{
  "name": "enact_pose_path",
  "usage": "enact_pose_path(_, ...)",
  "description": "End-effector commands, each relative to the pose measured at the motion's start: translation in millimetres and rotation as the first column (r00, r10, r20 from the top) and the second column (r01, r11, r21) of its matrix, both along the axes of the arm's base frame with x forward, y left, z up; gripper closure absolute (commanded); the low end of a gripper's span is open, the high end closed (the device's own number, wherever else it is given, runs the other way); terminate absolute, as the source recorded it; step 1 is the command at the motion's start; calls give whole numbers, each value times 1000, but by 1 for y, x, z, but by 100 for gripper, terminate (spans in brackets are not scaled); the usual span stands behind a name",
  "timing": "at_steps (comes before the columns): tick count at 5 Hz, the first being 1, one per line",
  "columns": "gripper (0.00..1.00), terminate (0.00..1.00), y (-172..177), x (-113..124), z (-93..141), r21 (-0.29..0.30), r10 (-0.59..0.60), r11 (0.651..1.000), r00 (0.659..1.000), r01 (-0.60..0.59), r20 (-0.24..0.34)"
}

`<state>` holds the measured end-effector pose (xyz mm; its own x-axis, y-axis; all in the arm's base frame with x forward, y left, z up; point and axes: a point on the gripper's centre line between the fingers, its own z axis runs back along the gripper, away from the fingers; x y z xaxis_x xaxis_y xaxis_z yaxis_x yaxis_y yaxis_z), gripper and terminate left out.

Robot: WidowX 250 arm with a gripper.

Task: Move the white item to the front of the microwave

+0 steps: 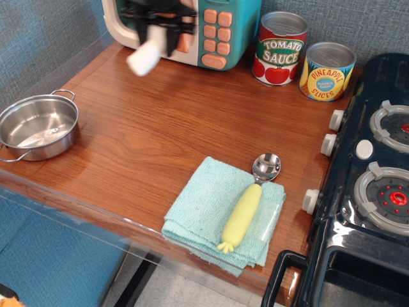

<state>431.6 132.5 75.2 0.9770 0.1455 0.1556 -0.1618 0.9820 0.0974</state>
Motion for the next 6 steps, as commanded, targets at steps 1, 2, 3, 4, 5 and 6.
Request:
enact_pose_path(1, 100, 0, 29, -9, 29, -1, 28, 1000, 998, -28, 63)
enact_pose_path(2, 0, 0, 30, -12, 31, -1, 10, 1000, 998, -10, 66)
enact_pose_path(3, 0, 0, 29, -14, 36, 10, -18, 1000, 997, 17, 74)
enact_pose_path(4, 0, 0, 29, -17, 40, 18, -29, 999, 996, 28, 81)
enact_pose_path(5, 0, 0, 29, -21, 42, 13, -36, 999, 995, 35, 88)
enact_pose_path(6, 0, 0, 30, -24, 46, 64, -34, 998, 997, 29, 73)
